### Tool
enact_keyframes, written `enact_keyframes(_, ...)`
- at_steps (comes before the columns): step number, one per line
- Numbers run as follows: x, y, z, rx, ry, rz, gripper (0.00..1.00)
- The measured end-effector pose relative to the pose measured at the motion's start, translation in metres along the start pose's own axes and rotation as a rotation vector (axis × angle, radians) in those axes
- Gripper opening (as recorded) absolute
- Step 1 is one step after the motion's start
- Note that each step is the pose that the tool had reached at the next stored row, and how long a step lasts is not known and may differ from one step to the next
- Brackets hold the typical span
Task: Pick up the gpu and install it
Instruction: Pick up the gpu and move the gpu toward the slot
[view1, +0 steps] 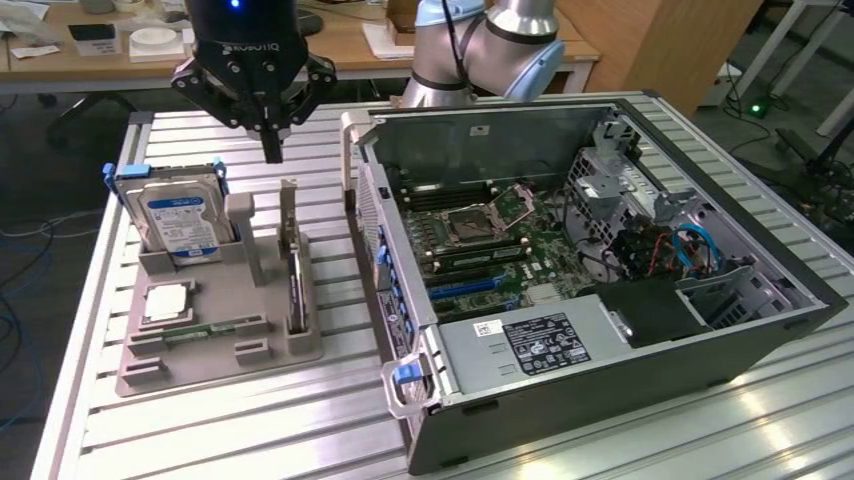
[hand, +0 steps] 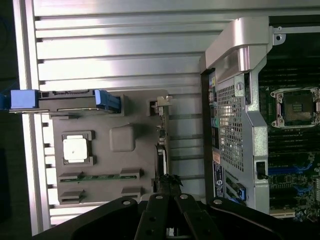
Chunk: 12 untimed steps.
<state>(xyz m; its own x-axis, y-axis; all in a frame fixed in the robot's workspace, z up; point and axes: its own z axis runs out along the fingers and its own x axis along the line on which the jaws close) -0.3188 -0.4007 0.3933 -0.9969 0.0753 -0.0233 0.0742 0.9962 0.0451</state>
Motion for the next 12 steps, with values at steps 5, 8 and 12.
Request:
enact_keyframes(5, 0.0000, 0.0000, 0.0000, 0.0000, 0.0000, 0.000, 0.11)
enact_keyframes(8, 0.0000, 0.0000, 0.0000, 0.0000, 0.0000, 0.000, 0.11)
enact_keyframes(12, 0.0000, 0.0000, 0.0000, 0.0000, -0.0001, 0.000, 0.23)
